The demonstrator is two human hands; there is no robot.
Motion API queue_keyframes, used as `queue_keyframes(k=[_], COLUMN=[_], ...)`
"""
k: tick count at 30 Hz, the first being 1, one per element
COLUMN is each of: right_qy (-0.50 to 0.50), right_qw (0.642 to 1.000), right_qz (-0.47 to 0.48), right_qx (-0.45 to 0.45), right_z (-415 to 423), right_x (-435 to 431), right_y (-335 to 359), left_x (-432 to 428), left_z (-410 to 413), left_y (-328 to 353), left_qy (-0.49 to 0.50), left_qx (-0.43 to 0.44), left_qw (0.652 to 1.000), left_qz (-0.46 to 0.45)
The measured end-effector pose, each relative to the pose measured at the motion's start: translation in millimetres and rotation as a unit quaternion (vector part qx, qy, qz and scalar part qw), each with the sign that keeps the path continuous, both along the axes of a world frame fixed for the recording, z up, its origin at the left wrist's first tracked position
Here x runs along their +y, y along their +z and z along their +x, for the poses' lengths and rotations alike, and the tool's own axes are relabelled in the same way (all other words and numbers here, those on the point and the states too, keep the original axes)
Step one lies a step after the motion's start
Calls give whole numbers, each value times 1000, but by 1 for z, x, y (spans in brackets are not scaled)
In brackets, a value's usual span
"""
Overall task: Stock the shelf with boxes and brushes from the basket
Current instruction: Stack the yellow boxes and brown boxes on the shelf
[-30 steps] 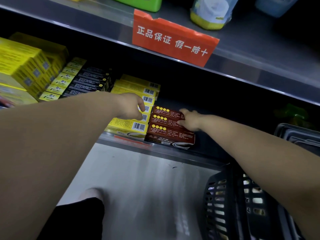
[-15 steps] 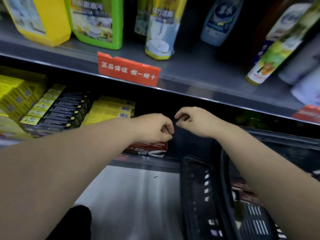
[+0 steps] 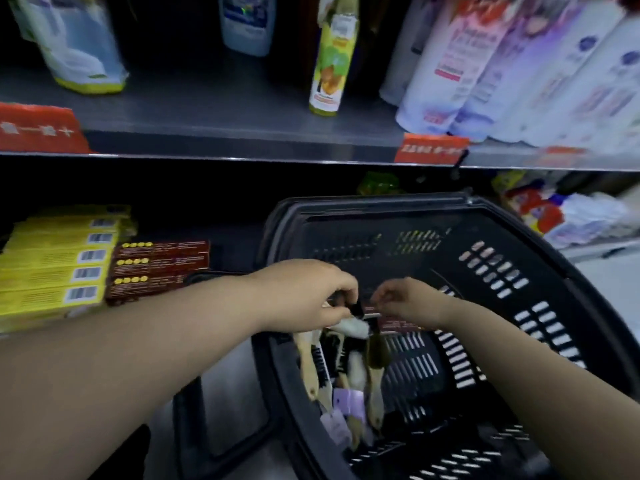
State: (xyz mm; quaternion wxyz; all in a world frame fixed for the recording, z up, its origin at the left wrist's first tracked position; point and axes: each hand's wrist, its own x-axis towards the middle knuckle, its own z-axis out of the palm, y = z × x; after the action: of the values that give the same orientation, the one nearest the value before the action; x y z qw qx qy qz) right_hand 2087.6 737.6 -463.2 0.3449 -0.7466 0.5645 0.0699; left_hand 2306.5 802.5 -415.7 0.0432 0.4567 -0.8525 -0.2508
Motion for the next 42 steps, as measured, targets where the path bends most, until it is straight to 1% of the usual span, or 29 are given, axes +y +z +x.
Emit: queue_keyframes(k=[3, 5, 7, 9, 11, 13, 16, 18, 20, 22, 24, 25, 27, 28, 29, 31, 34, 36, 38, 39, 40, 41, 42], right_qy=[47, 76, 85, 106, 137, 166, 199, 222, 235, 209, 168, 153, 109, 75, 39, -17, -80, -112, -127, -140, -158, -173, -155], right_qw=[990, 974, 960, 951, 935, 906, 900, 892, 880, 888, 913, 931, 970, 985, 993, 991, 969, 946, 906, 891, 887, 907, 949], right_qz=[3, 15, 33, 40, 23, -16, -78, -96, -93, -76, -65, -51, 8, 49, 85, 128, 175, 210, 271, 291, 293, 262, 196], right_qx=[137, 215, 263, 288, 328, 389, 381, 382, 403, 403, 367, 327, 217, 147, 75, -41, -155, -222, -299, -320, -319, -280, -191], right_z=[-27, -44, -55, -62, -60, -54, -46, -44, -44, -41, -38, -37, -34, -32, -28, -20, -7, -2, -2, -5, -8, -13, -17], right_x=[-18, -28, -34, -39, -43, -50, -62, -65, -64, -69, -82, -88, -95, -93, -89, -81, -75, -76, -77, -79, -82, -84, -87], right_y=[-30, -53, -77, -102, -127, -147, -163, -167, -169, -153, -118, -97, -58, -42, -30, -13, -7, -10, -18, -25, -34, -46, -59], left_x=[-13, -23, -32, -39, -43, -45, -48, -49, -48, -49, -50, -51, -54, -56, -57, -59, -58, -57, -58, -59, -60, -60, -61], left_z=[-28, -45, -58, -63, -60, -53, -51, -53, -56, -56, -55, -55, -55, -56, -57, -59, -59, -57, -53, -52, -51, -51, -51], left_y=[-7, -12, -18, -27, -39, -49, -54, -55, -55, -55, -56, -56, -56, -57, -57, -56, -53, -51, -50, -50, -50, -49, -49], left_qy=[-36, -43, -27, 5, 32, 50, 78, 83, 82, 89, 101, 111, 136, 155, 181, 233, 273, 296, 326, 343, 358, 371, 380], left_qx=[-36, -34, -8, 13, 4, -20, -23, -25, -35, -39, -40, -43, -43, -35, -17, 39, 112, 119, 118, 123, 132, 147, 168], left_qw=[999, 998, 999, 998, 996, 993, 989, 989, 988, 987, 985, 983, 979, 976, 970, 949, 919, 909, 897, 889, 879, 867, 853], left_qz=[7, 21, 37, 57, 81, 109, 125, 124, 125, 130, 135, 138, 143, 148, 162, 210, 262, 267, 273, 279, 287, 299, 316])
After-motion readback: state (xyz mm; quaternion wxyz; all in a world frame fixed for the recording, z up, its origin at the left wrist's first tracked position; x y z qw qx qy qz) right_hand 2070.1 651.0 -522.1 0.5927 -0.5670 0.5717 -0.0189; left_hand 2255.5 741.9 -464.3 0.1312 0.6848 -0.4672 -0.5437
